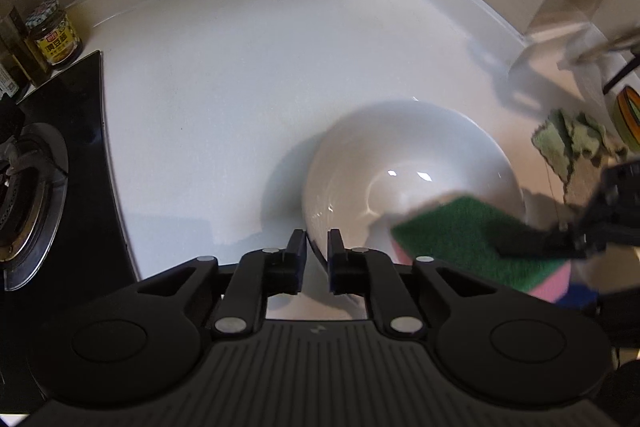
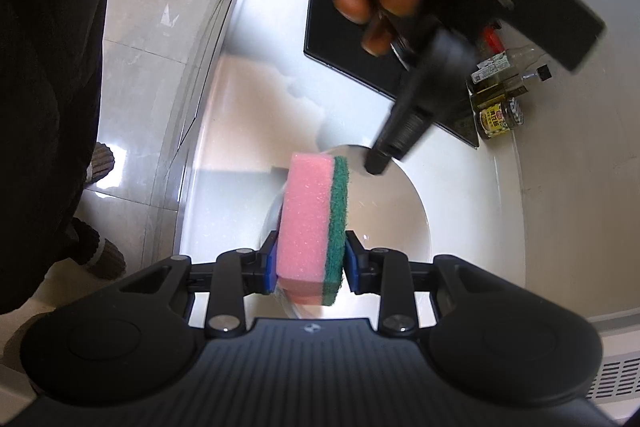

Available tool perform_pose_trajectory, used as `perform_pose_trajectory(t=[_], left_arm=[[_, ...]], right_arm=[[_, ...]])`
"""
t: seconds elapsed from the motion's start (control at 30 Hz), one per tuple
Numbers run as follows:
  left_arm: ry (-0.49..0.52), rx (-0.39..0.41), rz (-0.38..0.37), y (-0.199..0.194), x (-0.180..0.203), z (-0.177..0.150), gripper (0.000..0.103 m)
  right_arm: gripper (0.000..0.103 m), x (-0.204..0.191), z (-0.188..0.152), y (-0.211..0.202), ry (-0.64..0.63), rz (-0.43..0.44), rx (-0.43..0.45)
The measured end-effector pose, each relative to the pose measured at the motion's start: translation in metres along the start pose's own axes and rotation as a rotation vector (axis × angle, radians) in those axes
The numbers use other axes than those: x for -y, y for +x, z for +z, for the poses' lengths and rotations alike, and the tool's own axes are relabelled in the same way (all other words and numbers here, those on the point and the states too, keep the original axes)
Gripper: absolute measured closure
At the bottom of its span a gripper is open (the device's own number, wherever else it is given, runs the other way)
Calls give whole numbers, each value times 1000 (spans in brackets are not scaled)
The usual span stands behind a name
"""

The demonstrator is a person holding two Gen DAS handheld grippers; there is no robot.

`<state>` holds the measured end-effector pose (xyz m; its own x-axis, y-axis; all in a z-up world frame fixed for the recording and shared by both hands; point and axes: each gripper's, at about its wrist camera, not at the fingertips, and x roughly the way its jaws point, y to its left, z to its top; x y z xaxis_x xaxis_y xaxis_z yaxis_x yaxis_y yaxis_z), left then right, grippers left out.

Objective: Clean bowl
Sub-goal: 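Hold the bowl with the left gripper while the right gripper scrubs inside with the sponge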

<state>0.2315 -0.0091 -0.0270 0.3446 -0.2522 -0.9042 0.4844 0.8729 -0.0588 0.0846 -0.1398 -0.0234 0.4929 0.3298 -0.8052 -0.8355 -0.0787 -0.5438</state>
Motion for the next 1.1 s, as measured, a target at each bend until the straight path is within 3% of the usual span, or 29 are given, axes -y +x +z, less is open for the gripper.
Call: perform_pose_trajectory(t=[0.27, 0.43, 0.6, 0.73, 0.83, 1.1], left_arm=[[207, 12, -96, 14, -9, 28, 93], [273, 16, -79, 17, -2, 34, 92], [355, -15, -20, 8, 9, 15, 88], [424, 2, -48, 9, 8, 13, 84], [440, -4, -76, 10, 4, 20, 86], [392, -37, -49, 12, 5, 27, 91]], right_arm=[[75, 1, 0, 1, -24, 5, -22], [75, -1, -4, 3, -29, -7, -43], [75, -1, -6, 2, -26, -21, -47], [76, 1, -8, 2, -31, -18, -38], [76, 2, -8, 3, -56, -1, -28], [76, 5, -19, 0, -119, 6, -64]])
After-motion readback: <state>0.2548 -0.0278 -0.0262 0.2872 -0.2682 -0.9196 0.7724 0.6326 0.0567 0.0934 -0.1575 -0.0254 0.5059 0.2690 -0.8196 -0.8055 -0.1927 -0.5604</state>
